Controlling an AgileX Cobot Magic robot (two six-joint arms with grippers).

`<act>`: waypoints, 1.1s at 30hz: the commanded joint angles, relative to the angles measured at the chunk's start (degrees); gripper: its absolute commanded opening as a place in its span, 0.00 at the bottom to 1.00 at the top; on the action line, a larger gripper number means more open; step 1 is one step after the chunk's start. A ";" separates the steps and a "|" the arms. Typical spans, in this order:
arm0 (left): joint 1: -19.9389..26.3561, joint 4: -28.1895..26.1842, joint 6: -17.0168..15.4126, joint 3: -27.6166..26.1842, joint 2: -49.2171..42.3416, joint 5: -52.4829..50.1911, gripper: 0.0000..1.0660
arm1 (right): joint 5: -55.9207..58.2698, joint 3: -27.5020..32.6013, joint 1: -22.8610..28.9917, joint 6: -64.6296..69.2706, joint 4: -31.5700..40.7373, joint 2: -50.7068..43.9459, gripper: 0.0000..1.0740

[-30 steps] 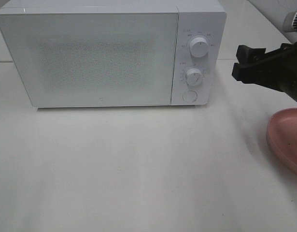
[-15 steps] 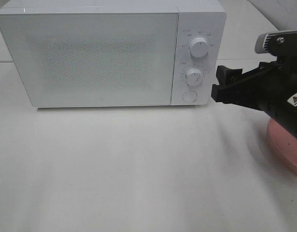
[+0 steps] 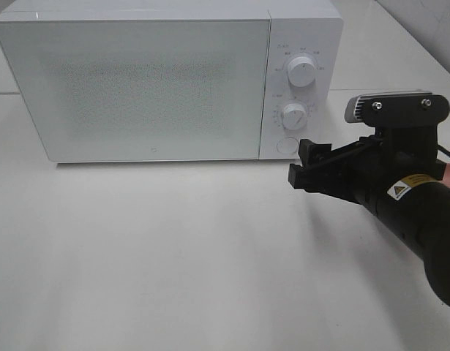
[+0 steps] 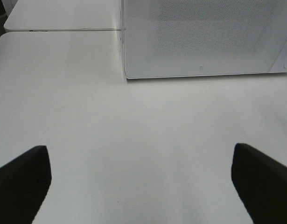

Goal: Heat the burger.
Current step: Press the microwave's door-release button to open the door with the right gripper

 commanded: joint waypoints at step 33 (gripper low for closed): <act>-0.34 0.11 -0.23 0.23 -1.43 -0.40 0.94 | 0.34 0.06 0.17 74.20 0.52 1.72 0.13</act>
